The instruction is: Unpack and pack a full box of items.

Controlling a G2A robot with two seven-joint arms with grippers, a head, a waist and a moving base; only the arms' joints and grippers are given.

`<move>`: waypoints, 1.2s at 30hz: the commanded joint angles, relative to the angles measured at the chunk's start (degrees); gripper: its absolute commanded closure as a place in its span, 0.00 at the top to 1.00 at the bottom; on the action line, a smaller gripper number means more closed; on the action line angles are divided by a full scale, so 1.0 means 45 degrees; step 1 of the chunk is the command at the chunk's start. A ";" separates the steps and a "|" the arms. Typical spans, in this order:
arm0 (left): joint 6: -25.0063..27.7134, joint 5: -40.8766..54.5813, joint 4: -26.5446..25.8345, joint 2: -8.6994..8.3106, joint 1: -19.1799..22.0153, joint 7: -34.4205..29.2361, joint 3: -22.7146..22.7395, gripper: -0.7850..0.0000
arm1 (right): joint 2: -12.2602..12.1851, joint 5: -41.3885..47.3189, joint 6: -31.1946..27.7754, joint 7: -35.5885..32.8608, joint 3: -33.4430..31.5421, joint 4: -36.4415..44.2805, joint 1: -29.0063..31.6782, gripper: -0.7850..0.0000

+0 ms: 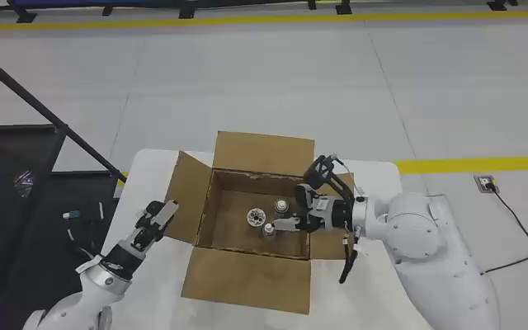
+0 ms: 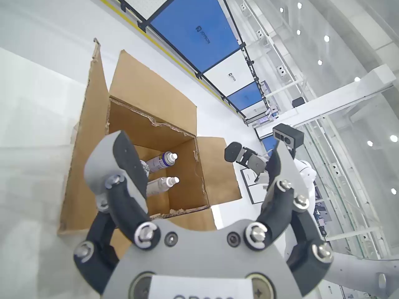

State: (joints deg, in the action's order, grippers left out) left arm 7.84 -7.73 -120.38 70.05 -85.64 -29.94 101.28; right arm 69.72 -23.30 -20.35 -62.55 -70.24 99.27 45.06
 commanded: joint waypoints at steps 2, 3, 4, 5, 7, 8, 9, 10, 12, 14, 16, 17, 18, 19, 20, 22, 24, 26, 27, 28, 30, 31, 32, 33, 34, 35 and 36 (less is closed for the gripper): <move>-0.0001 0.0003 0.0000 0.0000 -0.0001 0.0000 0.0001 1.00 | 0.0000 0.0003 0.0000 -0.0002 0.0001 -0.0001 -0.0001 1.00; -0.0001 0.0003 0.0000 0.0000 -0.0001 0.0000 0.0001 1.00 | 0.0007 -0.0082 -0.0035 -0.0083 0.0153 0.0002 0.0030 1.00; -0.0001 0.0003 0.0000 0.0000 -0.0001 0.0000 0.0001 1.00 | 0.0050 -0.0420 -0.0084 -0.0218 0.0687 -0.0021 -0.0071 1.00; -0.0001 0.0003 0.0000 0.0000 -0.0001 0.0000 0.0001 1.00 | 0.0099 -0.1111 0.0091 -0.0286 0.1171 -0.0175 -0.0388 1.00; -0.0208 0.0528 0.0095 0.0025 0.0011 0.0213 -0.0115 1.00 | 0.0256 -0.2842 0.0845 -0.0647 0.2415 -0.0538 -0.1184 1.00; -0.0333 0.0853 0.0144 0.0033 0.0078 0.0304 -0.0127 1.00 | 0.0379 -0.3448 0.1212 -0.0608 0.3079 -0.0775 -0.1563 1.00; -0.0435 0.1068 0.0201 0.0035 0.0135 0.0382 -0.0118 1.00 | 0.0515 -0.3858 0.1480 -0.0530 0.3704 -0.1092 -0.1926 1.00; -0.0508 0.1219 0.0238 0.0035 0.0174 0.0442 -0.0111 1.00 | 0.0654 -0.4230 0.1786 -0.0455 0.4245 -0.1513 -0.2305 1.00; -0.0599 0.1381 0.0290 0.0030 0.0201 0.0535 -0.0109 1.00 | 0.0940 -0.5047 0.2730 -0.0309 0.5131 -0.2505 -0.3075 1.00; -0.0612 0.1388 0.0296 0.0025 0.0194 0.0517 -0.0118 1.00 | 0.1250 -0.5563 0.3603 -0.0130 0.5872 -0.3498 -0.3768 1.00; -0.0612 0.1388 0.0296 0.0025 0.0194 0.0517 -0.0118 1.00 | 0.1548 -0.5366 0.3716 0.0231 0.6380 -0.4415 -0.4318 1.00; -0.0612 0.1388 0.0296 0.0025 0.0194 0.0517 -0.0118 1.00 | 0.1673 -0.5297 0.3857 0.0337 0.6533 -0.4958 -0.4576 1.00; -0.0612 0.1388 0.0296 0.0025 0.0194 0.0517 -0.0118 1.00 | 0.1796 -0.5310 0.4007 0.0356 0.6716 -0.5424 -0.4815 1.00; -0.0612 0.1388 0.0296 0.0025 0.0194 0.0517 -0.0118 1.00 | 0.1919 -0.5240 0.4084 0.0378 0.6882 -0.5794 -0.5023 1.00; -0.0612 0.1388 0.0296 0.0025 0.0194 0.0517 -0.0118 1.00 | 0.2029 -0.5145 0.4104 0.0399 0.7019 -0.6139 -0.5191 1.00; -0.0612 0.1388 0.0296 0.0025 0.0194 0.0517 -0.0118 1.00 | 0.2214 -0.5239 0.4298 0.0259 0.7286 -0.6801 -0.5511 1.00; -0.0612 0.1388 0.0296 0.0025 0.0194 0.0517 -0.0118 1.00 | 0.2377 -0.5349 0.4712 0.0168 0.7460 -0.7361 -0.5746 1.00; -0.0612 0.1388 0.0296 0.0025 0.0194 0.0517 -0.0118 1.00 | 0.2538 -0.5612 0.5143 0.0007 0.7728 -0.7710 -0.5873 1.00; -0.0612 0.1388 0.0296 0.0025 0.0194 0.0517 -0.0118 1.00 | 0.2612 -0.5634 0.5206 -0.0033 0.7825 -0.7859 -0.5911 1.00; -0.0612 0.1388 0.0296 0.0025 0.0194 0.0517 -0.0118 1.00 | 0.2678 -0.5676 0.5270 -0.0095 0.7908 -0.8053 -0.5954 1.00; -0.0612 0.1388 0.0296 0.0025 0.0194 0.0517 -0.0118 1.00 | 0.2807 -0.5747 0.5392 -0.0116 0.8045 -0.8398 -0.6013 1.00; -0.0612 0.1388 0.0296 0.0025 0.0194 0.0517 -0.0118 1.00 | 0.2867 -0.5790 0.5447 -0.0136 0.8107 -0.8582 -0.6041 1.00; -0.0612 0.1388 0.0296 0.0025 0.0194 0.0517 -0.0118 1.00 | 0.2928 -0.5858 0.5516 -0.0140 0.8177 -0.8745 -0.6063 1.00; -0.0612 0.1388 0.0296 0.0025 0.0194 0.0517 -0.0118 1.00 | 0.2989 -0.5833 0.5530 -0.0083 0.8216 -0.8879 -0.6057 1.00; -0.0612 0.1388 0.0296 0.0025 0.0194 0.0517 -0.0118 1.00 | 0.3043 -0.5789 0.5518 -0.0005 0.8232 -0.9027 -0.6053 1.00; -0.0612 0.1388 0.0296 0.0025 0.0194 0.0517 -0.0118 1.00 | 0.3090 -0.5829 0.5628 0.0070 0.8241 -0.9212 -0.6062 1.00; -0.0612 0.1388 0.0296 0.0025 0.0194 0.0517 -0.0118 1.00 | 0.3140 -0.5933 0.5750 0.0092 0.8290 -0.9358 -0.6071 1.00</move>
State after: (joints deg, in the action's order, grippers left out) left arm 5.09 -1.49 -119.05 70.16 -84.77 -27.62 100.75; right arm 83.68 -49.65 5.04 -62.25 -33.06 57.76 17.77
